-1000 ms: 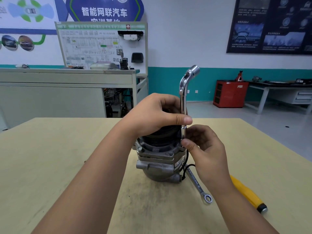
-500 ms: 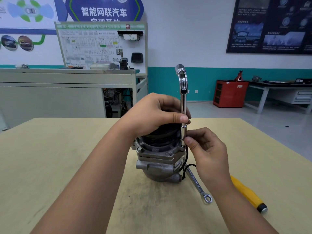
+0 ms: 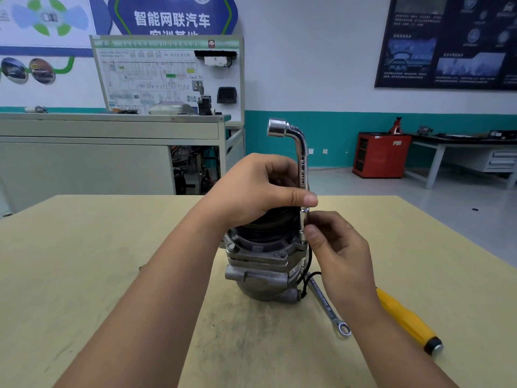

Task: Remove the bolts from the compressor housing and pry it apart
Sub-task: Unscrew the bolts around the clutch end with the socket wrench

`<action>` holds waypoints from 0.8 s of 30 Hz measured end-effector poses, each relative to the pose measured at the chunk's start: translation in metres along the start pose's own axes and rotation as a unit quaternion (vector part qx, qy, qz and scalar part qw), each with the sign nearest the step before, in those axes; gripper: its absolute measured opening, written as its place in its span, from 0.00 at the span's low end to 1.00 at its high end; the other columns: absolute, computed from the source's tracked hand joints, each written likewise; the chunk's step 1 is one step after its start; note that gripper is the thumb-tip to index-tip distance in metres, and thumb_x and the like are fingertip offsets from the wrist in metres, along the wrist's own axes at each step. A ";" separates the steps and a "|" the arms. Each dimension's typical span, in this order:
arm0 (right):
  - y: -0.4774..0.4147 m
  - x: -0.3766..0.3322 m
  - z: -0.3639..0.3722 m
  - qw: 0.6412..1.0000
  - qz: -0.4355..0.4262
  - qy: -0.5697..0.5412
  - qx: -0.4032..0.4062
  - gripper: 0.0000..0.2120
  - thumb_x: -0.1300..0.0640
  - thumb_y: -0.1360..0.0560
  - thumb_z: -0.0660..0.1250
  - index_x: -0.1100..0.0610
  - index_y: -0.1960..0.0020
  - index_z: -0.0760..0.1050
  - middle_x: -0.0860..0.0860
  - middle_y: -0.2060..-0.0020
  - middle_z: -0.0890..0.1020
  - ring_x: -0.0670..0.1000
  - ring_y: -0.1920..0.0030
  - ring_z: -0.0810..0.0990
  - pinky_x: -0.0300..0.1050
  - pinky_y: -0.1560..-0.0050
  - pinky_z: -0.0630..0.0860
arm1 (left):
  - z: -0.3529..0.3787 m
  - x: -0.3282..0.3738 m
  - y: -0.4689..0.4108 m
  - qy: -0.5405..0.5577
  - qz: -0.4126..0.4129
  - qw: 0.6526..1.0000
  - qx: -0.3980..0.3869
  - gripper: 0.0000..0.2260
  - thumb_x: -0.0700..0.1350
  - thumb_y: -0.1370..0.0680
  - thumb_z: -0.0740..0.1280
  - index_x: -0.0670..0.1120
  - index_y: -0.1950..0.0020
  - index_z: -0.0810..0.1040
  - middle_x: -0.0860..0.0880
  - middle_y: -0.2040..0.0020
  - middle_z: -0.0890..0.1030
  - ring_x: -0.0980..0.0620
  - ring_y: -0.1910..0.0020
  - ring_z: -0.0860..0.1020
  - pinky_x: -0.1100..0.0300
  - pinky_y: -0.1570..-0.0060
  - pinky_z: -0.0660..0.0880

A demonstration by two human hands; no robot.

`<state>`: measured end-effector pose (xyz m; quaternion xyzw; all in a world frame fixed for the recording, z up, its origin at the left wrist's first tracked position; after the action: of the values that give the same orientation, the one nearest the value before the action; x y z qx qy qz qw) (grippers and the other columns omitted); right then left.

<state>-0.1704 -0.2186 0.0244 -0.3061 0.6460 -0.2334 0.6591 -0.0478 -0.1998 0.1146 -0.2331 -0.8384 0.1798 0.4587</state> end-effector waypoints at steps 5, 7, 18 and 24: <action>0.001 0.002 -0.002 1.000 0.007 0.016 0.017 0.19 0.66 0.32 0.73 0.42 0.58 0.75 0.40 0.61 0.81 0.40 0.59 0.79 0.30 0.57 0.73 | -0.001 -0.002 -0.001 -0.008 0.002 1.000 0.001 0.16 0.56 0.40 0.73 0.45 0.63 0.80 0.49 0.68 0.79 0.57 0.67 0.75 0.62 0.63 0.72; 0.000 0.002 -0.003 1.000 0.006 0.015 0.013 0.20 0.67 0.31 0.72 0.40 0.59 0.76 0.39 0.62 0.81 0.40 0.59 0.79 0.29 0.58 0.73 | 0.000 -0.002 0.000 -0.001 -0.001 1.000 -0.013 0.12 0.54 0.38 0.73 0.47 0.63 0.81 0.48 0.65 0.82 0.57 0.65 0.77 0.60 0.60 0.75; -0.001 -0.008 -0.002 0.998 -0.037 0.057 0.018 0.10 0.60 0.31 0.66 0.44 0.56 0.75 0.40 0.60 0.78 0.43 0.56 0.78 0.30 0.55 0.71 | 0.005 -0.004 0.002 0.090 0.008 0.993 -0.079 0.07 0.42 0.28 0.70 0.54 0.56 0.83 0.53 0.58 0.86 0.57 0.54 0.83 0.68 0.50 0.75; -0.002 0.001 -0.003 1.000 -0.005 0.014 0.014 0.11 0.62 0.29 0.68 0.45 0.56 0.78 0.41 0.60 0.81 0.44 0.56 0.79 0.33 0.54 0.74 | 0.004 -0.004 0.002 0.079 0.009 0.994 -0.076 0.07 0.37 0.26 0.69 0.50 0.55 0.81 0.54 0.60 0.85 0.58 0.56 0.83 0.69 0.52 0.75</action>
<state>-0.1734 -0.2210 0.0246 -0.2973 0.6504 -0.2501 0.6528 -0.0484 -0.2011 0.1087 -0.2887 -0.8083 0.1007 0.5031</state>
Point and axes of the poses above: each hand's wrist, its own y-axis away from the middle knuckle, its own z-axis out of the palm, x = y × z, the point moved 7 cm from there along -y, towards the middle knuckle
